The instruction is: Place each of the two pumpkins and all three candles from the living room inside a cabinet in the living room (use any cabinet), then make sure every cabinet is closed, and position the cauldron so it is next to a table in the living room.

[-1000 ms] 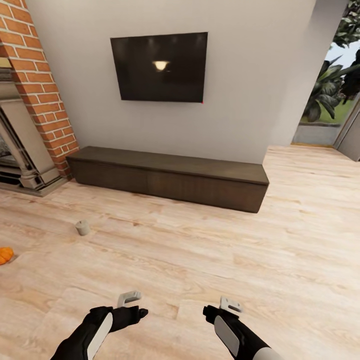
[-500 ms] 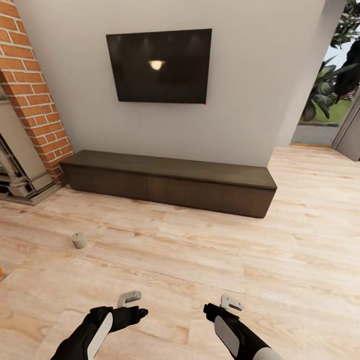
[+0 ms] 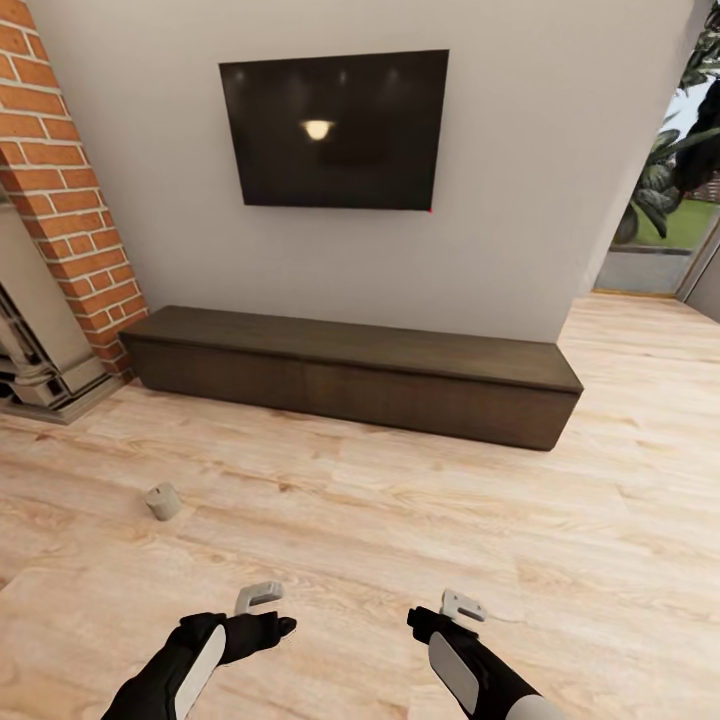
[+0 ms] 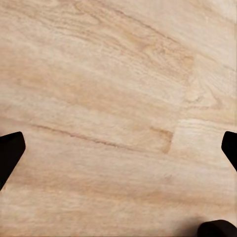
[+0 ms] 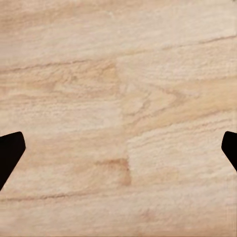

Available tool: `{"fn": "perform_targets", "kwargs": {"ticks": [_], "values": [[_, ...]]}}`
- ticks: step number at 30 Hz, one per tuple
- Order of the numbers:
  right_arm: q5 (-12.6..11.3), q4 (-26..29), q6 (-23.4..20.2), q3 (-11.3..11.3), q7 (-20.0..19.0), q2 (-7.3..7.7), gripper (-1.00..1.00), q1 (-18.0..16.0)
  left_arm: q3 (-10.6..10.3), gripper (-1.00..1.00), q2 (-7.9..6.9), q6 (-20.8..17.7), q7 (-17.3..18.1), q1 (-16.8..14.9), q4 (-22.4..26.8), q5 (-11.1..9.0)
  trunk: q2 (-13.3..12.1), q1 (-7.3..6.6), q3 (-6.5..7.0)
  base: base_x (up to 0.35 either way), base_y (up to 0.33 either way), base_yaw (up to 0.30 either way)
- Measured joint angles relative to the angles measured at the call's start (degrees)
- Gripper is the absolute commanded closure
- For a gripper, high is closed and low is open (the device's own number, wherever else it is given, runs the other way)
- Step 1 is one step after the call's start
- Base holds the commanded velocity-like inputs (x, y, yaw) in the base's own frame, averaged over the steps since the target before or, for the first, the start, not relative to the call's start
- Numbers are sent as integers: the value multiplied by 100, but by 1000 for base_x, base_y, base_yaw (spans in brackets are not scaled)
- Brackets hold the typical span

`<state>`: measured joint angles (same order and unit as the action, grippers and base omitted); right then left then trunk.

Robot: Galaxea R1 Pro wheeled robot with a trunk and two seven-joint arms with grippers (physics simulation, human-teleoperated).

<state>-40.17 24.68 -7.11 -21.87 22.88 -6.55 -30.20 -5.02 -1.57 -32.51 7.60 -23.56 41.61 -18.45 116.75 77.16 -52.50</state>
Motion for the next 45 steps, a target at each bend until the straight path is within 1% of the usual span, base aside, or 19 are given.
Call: {"fn": "perform_targets", "kwargs": {"ticks": [8,10,14,25,35,45], "values": [[8,-32,72,1,1,0,-100,0,-7,-100,4,3,1,1,-1,7,0,0,0,262,87,0],[13,-121,190,-7,1,0,-100,0,-10,-100,9,4,1,2,-2,13,0,0,0,297,-67,0],[18,-280,290,-20,2,-8,-100,0,-11,-100,12,5,2,2,-1,23,0,-1,0,301,-112,0],[-45,-315,331,0,2,1,-100,0,-12,-100,11,46,2,1,-3,27,0,-1,0,304,-145,-4],[-51,-308,334,13,2,1,-100,0,-11,-100,5,83,2,-1,-3,23,0,-1,7,310,-44,-199],[-51,-306,331,20,9,8,-100,0,-11,-100,4,83,2,2,-2,20,0,-1,38,307,-1,-45]]}}
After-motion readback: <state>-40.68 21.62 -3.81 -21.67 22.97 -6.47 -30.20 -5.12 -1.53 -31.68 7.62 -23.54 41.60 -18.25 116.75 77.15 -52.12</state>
